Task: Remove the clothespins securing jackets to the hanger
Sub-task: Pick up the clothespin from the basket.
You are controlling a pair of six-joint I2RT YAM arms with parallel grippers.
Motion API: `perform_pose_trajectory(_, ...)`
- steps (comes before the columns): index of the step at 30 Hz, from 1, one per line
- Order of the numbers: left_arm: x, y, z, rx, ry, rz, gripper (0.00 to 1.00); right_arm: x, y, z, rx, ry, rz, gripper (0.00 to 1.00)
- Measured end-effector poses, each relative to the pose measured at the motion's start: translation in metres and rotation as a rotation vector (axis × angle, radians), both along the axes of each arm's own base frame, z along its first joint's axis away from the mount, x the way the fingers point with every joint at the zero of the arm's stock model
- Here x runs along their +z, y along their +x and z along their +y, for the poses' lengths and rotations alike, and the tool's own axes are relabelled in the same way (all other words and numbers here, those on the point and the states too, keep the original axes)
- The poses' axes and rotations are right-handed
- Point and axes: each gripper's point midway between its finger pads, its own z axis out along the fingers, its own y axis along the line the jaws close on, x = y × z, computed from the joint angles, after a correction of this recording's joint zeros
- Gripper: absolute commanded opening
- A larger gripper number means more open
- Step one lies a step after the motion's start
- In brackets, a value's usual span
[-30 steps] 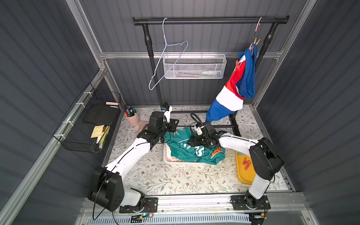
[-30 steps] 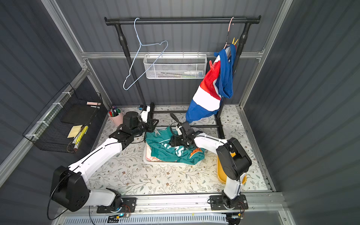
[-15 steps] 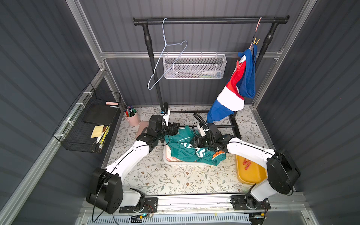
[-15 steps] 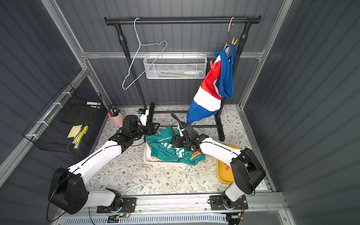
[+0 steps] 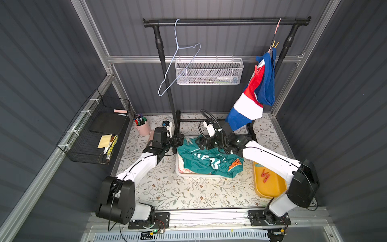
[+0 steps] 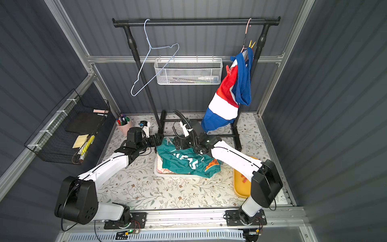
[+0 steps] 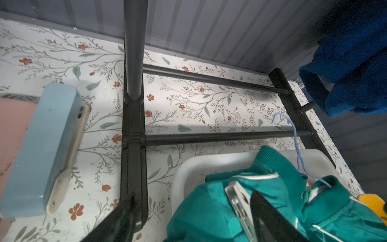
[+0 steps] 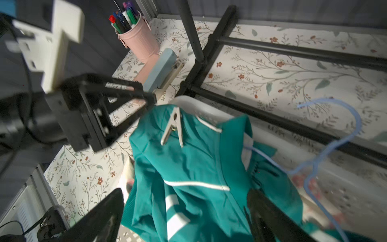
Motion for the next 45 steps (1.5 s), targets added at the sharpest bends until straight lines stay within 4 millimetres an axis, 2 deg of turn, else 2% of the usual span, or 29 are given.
perform_pose_trajectory(4, -0.013, -0.006, 0.003, 0.012, 0.01, 0.022, 0.99, -0.003, 0.023, 0.027, 0.028, -0.005, -0.002, 0.87)
perform_pose_trajectory(7, -0.014, -0.009, 0.009, 0.042, 0.019, 0.02, 0.99, -0.017, 0.033, 0.043, 0.041, -0.03, 0.012, 0.85)
perform_pose_trajectory(11, -0.001, -0.015, 0.022, 0.106, 0.029, -0.017, 0.99, -0.037, 0.038, 0.058, 0.061, -0.063, 0.035, 0.8)
perform_pose_trajectory(16, 0.019, -0.023, 0.035, 0.175, 0.009, -0.063, 0.99, -0.05, 0.04, 0.07, 0.072, -0.085, 0.044, 0.75)
perform_pose_trajectory(19, 0.023, -0.024, 0.037, 0.194, 0.0, -0.068, 0.99, -0.053, 0.042, 0.074, 0.072, -0.094, 0.04, 0.7)
perform_pose_trajectory(25, 0.01, -0.027, 0.038, 0.198, -0.001, -0.037, 0.99, -0.063, 0.043, 0.078, 0.073, -0.126, 0.038, 0.61)
perform_pose_trajectory(30, 0.009, -0.028, 0.038, 0.198, -0.003, -0.034, 0.99, -0.073, 0.044, 0.077, 0.066, -0.162, 0.039, 0.54)
perform_pose_trajectory(45, 0.009, -0.028, 0.037, 0.198, -0.007, -0.034, 0.99, -0.079, 0.04, 0.079, 0.08, -0.212, 0.016, 0.31)
